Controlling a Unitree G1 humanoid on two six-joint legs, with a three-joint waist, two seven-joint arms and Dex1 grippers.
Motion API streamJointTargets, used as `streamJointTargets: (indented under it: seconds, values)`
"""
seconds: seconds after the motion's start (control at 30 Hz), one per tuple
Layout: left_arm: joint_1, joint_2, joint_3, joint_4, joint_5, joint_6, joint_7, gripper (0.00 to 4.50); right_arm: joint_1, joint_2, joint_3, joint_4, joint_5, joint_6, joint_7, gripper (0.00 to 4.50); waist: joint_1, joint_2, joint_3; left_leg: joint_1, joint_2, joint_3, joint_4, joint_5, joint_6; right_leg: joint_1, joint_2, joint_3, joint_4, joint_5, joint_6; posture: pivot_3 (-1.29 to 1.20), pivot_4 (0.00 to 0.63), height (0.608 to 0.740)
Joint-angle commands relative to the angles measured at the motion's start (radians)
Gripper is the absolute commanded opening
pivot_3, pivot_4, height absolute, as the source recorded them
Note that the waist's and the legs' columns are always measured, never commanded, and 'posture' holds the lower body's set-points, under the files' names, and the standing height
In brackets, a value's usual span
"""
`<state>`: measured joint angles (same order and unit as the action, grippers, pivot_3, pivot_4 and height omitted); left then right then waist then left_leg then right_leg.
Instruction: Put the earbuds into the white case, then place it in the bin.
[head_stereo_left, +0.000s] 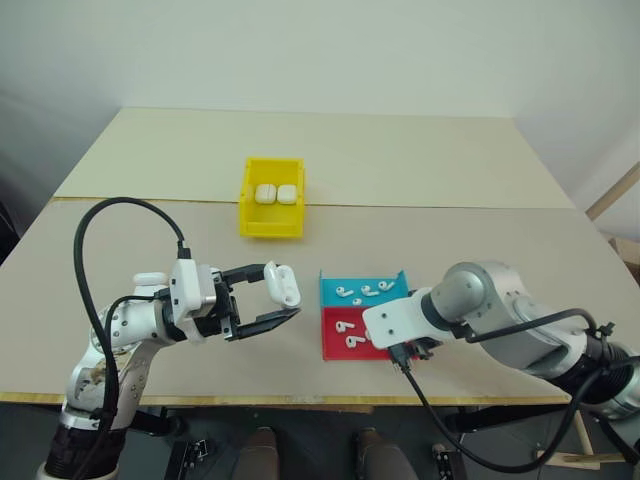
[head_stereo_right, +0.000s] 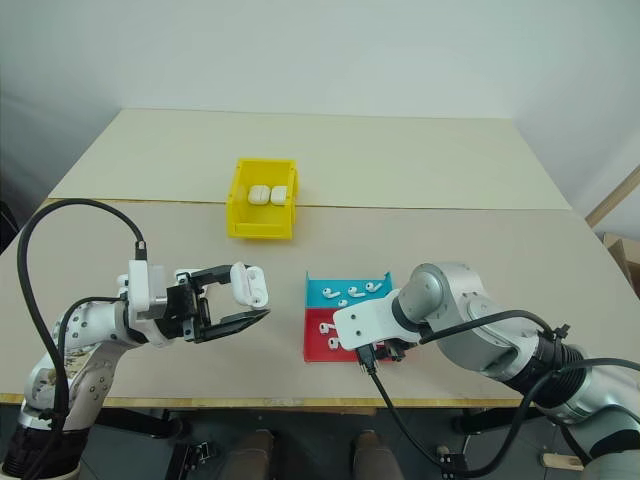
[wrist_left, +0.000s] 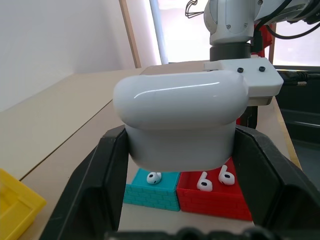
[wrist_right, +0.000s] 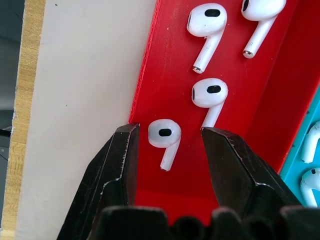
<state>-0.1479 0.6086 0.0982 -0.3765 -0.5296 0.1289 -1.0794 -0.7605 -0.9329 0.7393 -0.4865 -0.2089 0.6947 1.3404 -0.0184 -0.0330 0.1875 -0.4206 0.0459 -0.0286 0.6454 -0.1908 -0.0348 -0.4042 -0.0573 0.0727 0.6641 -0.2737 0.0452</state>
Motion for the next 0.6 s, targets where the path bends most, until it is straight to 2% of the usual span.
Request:
streamJointTargets:
  seconds: [0.03,0.07,0.17,0.6]
  values:
    - [-0.007,0.011,-0.001,-0.031,0.002,-0.018,0.005,2.80,0.007,-0.004,-0.034,-0.006,-0.013,-0.026,0.012,2.38,0.000,0.000,0.000,0.000,0.000,0.000,0.000,0.000,0.000,0.000,0.000,0.000,0.000,0.000,0.000,0.00,0.150,0.740]
    - [-0.007,0.012,-0.001,-0.030,0.003,-0.019,0.005,2.80,0.009,-0.001,-0.036,-0.005,-0.013,-0.025,0.014,2.38,0.000,0.000,0.000,0.000,0.000,0.000,0.000,0.000,0.000,0.000,0.000,0.000,0.000,0.000,0.000,0.00,0.150,0.740]
    - [-0.007,0.015,-0.002,-0.033,-0.001,-0.011,0.005,2.80,0.013,-0.001,-0.039,-0.006,-0.020,-0.033,0.019,1.82,0.000,0.000,0.000,0.000,0.000,0.000,0.000,0.000,0.000,0.000,0.000,0.000,0.000,0.000,0.000,0.00,0.150,0.740]
    - [0.005,0.025,0.000,-0.040,0.003,-0.012,0.015,2.80,0.017,0.010,-0.047,0.005,-0.026,-0.056,0.030,1.82,0.000,0.000,0.000,0.000,0.000,0.000,0.000,0.000,0.000,0.000,0.000,0.000,0.000,0.000,0.000,0.00,0.150,0.740]
